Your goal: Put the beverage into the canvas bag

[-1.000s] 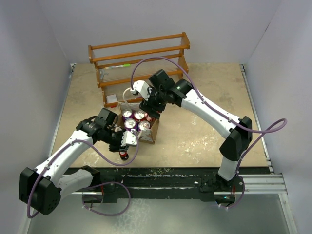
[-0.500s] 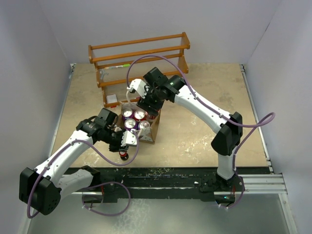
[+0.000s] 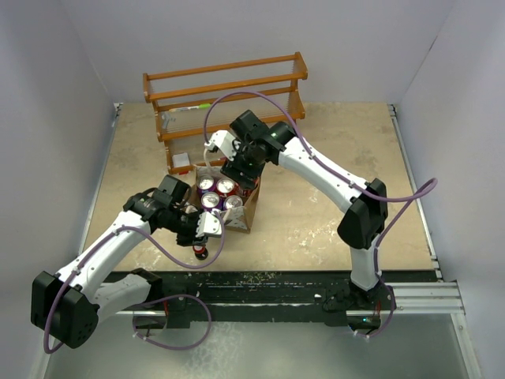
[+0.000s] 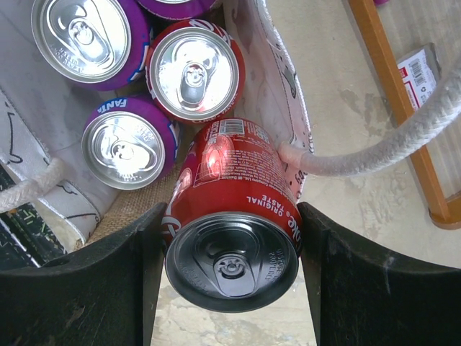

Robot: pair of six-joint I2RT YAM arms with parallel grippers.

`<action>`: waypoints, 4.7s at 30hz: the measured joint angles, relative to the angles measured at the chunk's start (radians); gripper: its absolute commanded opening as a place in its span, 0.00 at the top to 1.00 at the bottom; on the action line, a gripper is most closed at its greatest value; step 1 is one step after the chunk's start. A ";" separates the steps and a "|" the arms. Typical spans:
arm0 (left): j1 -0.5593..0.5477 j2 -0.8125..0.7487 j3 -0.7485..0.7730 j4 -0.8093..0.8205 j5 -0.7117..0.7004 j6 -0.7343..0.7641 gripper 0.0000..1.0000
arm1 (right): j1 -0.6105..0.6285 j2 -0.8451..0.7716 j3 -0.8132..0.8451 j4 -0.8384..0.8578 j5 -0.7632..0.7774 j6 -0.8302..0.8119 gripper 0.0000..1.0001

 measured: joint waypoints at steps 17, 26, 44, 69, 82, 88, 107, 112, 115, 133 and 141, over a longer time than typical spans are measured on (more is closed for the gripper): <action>0.000 0.000 0.000 0.001 0.004 0.000 0.57 | -0.005 0.041 -0.005 -0.009 -0.045 -0.003 0.83; 0.000 0.000 0.000 0.004 0.008 -0.002 0.57 | -0.005 0.077 -0.018 0.020 -0.062 0.001 0.79; 0.000 -0.003 0.000 0.008 0.008 -0.008 0.57 | 0.005 0.031 -0.190 0.182 -0.066 0.000 0.57; 0.000 -0.015 0.000 0.015 0.010 -0.019 0.56 | 0.016 -0.008 -0.304 0.298 -0.054 -0.004 0.30; 0.000 -0.021 0.000 0.019 0.010 -0.023 0.56 | 0.019 -0.010 -0.305 0.303 -0.041 -0.005 0.23; 0.000 -0.021 0.000 0.019 0.010 -0.024 0.57 | 0.021 -0.022 -0.305 0.299 -0.040 -0.008 0.23; 0.000 -0.021 0.000 0.019 0.009 -0.024 0.57 | 0.021 -0.094 -0.303 0.260 -0.040 -0.008 0.23; 0.000 -0.021 0.000 0.019 0.009 -0.024 0.56 | 0.021 -0.114 -0.303 0.254 -0.040 -0.007 0.23; 0.000 -0.021 0.000 0.019 0.009 -0.024 0.57 | 0.021 -0.126 -0.303 0.253 -0.041 -0.007 0.24; 0.000 -0.021 0.045 -0.005 0.015 -0.053 0.47 | 0.015 -0.269 -0.304 0.256 -0.031 -0.003 0.24; 0.000 -0.045 0.154 -0.053 -0.023 -0.042 0.31 | -0.062 -0.385 -0.346 0.267 -0.018 0.000 0.24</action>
